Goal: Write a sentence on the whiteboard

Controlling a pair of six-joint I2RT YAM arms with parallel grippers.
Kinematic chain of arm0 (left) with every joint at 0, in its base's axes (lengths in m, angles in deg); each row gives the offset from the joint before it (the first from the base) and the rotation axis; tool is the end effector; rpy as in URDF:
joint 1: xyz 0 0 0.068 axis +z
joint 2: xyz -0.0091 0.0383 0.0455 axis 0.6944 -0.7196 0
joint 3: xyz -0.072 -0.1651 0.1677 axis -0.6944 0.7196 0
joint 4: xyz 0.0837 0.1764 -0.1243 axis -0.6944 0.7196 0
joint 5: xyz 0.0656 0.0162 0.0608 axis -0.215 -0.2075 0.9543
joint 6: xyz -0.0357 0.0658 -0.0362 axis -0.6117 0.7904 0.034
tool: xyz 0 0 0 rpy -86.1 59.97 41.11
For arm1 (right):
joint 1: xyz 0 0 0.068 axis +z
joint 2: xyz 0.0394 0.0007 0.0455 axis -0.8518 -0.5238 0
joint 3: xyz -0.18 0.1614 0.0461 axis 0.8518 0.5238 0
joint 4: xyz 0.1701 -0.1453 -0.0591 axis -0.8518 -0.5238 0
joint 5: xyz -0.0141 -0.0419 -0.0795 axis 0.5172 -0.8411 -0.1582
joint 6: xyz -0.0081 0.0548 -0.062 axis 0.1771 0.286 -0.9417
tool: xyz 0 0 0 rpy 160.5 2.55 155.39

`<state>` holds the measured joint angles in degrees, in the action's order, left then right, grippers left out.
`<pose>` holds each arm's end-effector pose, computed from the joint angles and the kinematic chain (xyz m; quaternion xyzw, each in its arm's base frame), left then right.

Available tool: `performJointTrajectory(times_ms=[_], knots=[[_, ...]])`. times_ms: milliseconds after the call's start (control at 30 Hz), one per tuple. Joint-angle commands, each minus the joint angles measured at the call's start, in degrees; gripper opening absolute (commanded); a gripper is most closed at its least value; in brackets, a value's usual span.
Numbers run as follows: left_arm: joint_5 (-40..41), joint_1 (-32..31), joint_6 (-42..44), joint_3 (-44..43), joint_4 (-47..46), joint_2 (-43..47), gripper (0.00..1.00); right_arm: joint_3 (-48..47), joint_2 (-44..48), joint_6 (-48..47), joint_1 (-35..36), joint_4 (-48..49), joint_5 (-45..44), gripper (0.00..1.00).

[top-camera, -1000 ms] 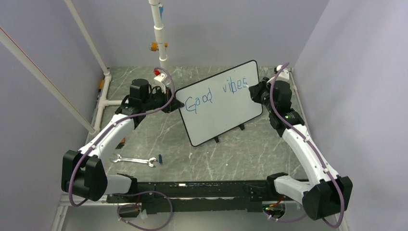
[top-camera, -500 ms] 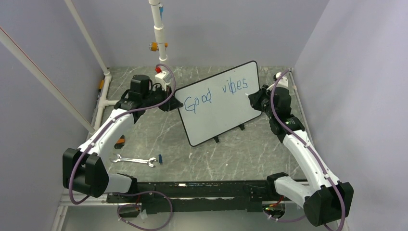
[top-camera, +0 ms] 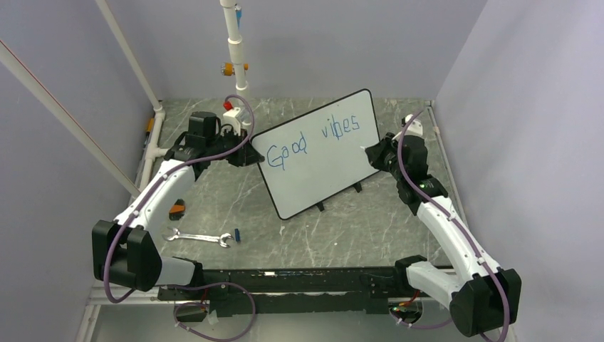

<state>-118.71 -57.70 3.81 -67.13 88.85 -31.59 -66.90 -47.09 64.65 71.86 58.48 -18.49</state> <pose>0.2766 -0.1107 0.2705 0.1734 0.8423 -0.3494 0.3720 0.2468 0.0576 0.2791 0.1163 0.8149 0.1989 0.5318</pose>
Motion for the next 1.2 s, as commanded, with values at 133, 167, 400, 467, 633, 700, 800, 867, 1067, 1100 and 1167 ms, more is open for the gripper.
performJointTrajectory(times_ms=[133,167,400,467,633,700,800,867,1067,1100,1167], knots=[[13.29,1.51,10.63,-0.12,8.72,-5.71,0.0,7.01,1.86,1.41,0.13,4.14,0.73,0.0],[13.27,1.64,10.76,-0.46,8.91,-6.27,0.0,7.7,1.75,1.58,0.09,4.42,0.73,0.0],[14.73,2.27,11.97,-1.08,10.15,-9.31,0.0,10.06,1.52,2.61,0.08,6.35,4.01,0.0],[14.85,2.45,12.2,-0.86,9.94,-10.12,0.0,10.13,1.26,2.83,0.04,6.55,4.29,0.0],[15.64,2.47,12.49,-1.09,10.41,-12.17,0.0,10.26,1.25,3.0,0.09,6.75,4.77,0.0],[16.98,2.47,12.4,-0.82,10.36,-12.3,0.0,10.41,1.42,2.93,0.05,6.7,4.76,0.0],[18.89,2.47,12.31,-0.45,10.33,-12.62,0.0,10.61,1.69,2.96,0.08,6.67,4.77,0.0],[20.19,2.47,12.23,-0.42,10.51,-13.02,0.0,10.84,1.83,2.94,0.08,6.68,4.8,0.0],[24.5,2.47,11.62,0.06,10.67,-13.11,0.04,11.38,2.17,3.06,0.15,6.75,4.95,0.0],[24.86,2.47,11.61,0.21,10.52,-13.05,0.07,11.4,2.26,3.09,0.09,6.82,4.95,0.0],[25.36,2.47,11.52,0.4,10.33,-12.79,0.09,11.51,2.27,3.15,0.08,6.89,4.95,0.0]])
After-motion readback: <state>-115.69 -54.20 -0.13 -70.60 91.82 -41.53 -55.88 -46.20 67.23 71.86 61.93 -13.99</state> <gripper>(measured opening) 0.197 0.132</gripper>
